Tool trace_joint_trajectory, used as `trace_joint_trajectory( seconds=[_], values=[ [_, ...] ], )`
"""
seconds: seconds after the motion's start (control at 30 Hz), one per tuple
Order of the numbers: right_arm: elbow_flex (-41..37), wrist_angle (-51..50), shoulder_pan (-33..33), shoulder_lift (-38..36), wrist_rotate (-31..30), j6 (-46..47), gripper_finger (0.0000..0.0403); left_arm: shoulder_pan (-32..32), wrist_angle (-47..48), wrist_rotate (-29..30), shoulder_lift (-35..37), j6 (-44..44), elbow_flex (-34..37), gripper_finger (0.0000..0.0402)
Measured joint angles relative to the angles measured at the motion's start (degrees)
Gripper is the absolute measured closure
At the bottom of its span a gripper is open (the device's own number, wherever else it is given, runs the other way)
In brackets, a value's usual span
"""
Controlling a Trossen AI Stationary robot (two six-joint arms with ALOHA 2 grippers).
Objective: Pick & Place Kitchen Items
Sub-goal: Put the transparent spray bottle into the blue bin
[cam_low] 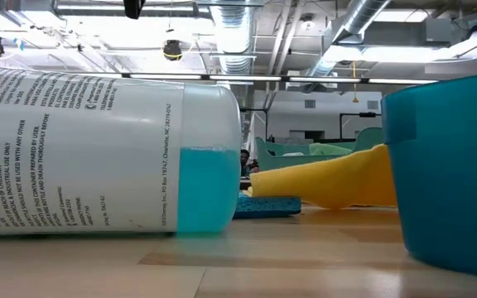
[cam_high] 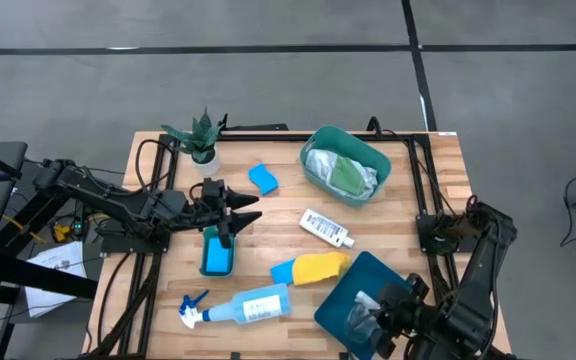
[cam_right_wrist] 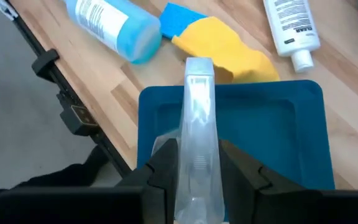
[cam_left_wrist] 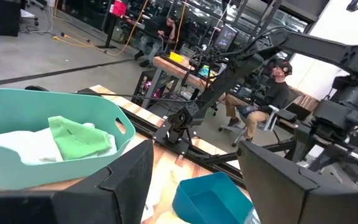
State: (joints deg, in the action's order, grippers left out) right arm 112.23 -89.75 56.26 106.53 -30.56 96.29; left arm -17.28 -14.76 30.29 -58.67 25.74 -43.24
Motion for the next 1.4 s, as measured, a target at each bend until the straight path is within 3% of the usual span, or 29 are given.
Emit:
trace_joint_trajectory(
  seconds=[0.8, 1.2, 1.4],
  values=[
    [-0.27, -0.20, 0.32, 0.34, 2.92, 5.64, 0.0311, 0.00, -1.77, 0.11, 0.02, 0.24, 0.00, 0.0170],
    [-0.59, -0.08, 0.73, 0.82, 1.73, 5.35, 0.0183, 0.00, -1.74, -0.11, 0.02, 0.26, 0.00, 0.0170],
    [1.25, -0.30, 0.73, 0.76, 0.92, 5.60, 0.0156, 0.00, -1.65, -0.09, 0.02, 0.22, 0.00, 0.0170]
  ],
)
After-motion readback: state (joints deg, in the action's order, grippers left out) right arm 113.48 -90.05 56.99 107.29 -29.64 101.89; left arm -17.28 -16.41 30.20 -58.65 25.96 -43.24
